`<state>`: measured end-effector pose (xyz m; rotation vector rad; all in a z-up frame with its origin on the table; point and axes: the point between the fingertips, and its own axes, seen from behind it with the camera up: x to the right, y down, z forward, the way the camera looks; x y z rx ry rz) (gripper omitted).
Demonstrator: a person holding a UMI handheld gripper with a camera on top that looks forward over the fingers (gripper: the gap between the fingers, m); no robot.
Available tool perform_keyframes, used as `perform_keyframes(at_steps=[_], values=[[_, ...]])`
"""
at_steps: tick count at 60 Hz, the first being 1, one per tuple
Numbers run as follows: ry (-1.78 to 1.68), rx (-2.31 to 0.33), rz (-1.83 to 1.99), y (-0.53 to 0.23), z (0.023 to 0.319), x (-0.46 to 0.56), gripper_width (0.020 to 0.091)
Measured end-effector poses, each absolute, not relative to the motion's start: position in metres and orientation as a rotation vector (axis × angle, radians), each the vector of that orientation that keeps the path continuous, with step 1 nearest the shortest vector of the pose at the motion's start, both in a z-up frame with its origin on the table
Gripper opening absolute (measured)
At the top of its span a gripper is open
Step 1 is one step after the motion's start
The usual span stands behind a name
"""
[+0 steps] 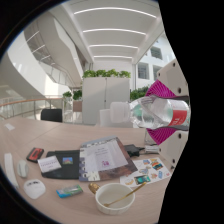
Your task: Pour water
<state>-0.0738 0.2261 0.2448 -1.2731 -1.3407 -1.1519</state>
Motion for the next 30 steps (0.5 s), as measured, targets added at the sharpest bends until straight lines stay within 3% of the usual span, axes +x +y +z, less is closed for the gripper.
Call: perform_keyframes(at_steps=[5,9,14,19,21,22,28,30], values=[[-0.901,-1.449,-0.835,0.226,0.283,-0.038,0.0339],[-0.595,-1.562,-0.519,0.218,0.283,-0.009,0.0363],[-0.210,-1.656,-0.119,0.187,0.238,0.025,0.0404],[-0.091,-1.713,0.052,0.178,0.207,0.055,0.0426],[-0.071,-1.722,0.046,0.169,0.167,0.055,0.0466],[-0.100,-1.738,0.023,0.171,0.174,0.066,0.0460],[-0.110,-1.788,0.068,0.159,0.127,0.073,0.0460],[-0.102,-1.806,0.074,0.156,0.125,0.079,0.0461]])
